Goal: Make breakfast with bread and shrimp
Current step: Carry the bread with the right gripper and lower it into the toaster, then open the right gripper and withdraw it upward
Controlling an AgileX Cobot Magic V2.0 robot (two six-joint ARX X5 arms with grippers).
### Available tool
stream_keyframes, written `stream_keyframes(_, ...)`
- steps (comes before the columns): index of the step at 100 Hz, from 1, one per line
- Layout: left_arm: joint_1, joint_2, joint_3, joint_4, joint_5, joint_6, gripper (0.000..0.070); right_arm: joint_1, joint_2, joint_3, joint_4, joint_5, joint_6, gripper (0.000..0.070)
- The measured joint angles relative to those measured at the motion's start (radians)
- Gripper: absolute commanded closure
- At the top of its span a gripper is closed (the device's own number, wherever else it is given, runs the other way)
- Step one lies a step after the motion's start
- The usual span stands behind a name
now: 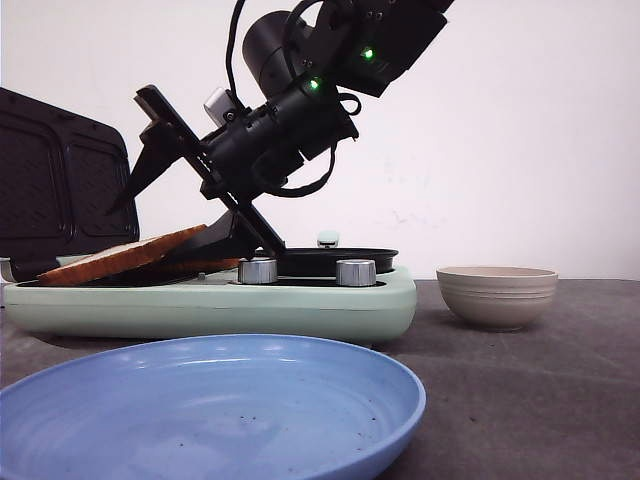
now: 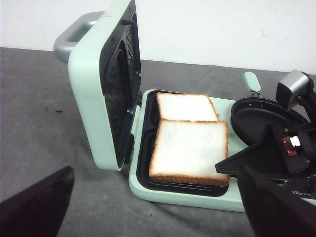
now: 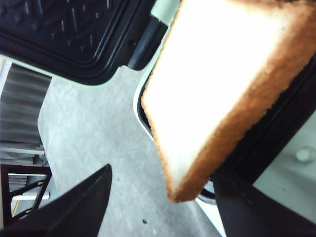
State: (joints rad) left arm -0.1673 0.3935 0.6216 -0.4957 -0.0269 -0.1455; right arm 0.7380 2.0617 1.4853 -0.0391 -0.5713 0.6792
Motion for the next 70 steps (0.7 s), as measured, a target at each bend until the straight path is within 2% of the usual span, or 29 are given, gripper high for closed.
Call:
stream_keyframes(29, 0.0, 0.0, 0.0, -0.014, 0.0, 0.0, 0.0104, -0.002, -0.023, 0.0, -0.074, 0.043, -0.032, 0.0289)
stream_keyframes(70, 0.0, 0.0, 0.0, -0.014, 0.0, 0.0, 0.0105, -0.021, -0.087, -0.002, -0.113, 0.059, -0.081, 0.029)
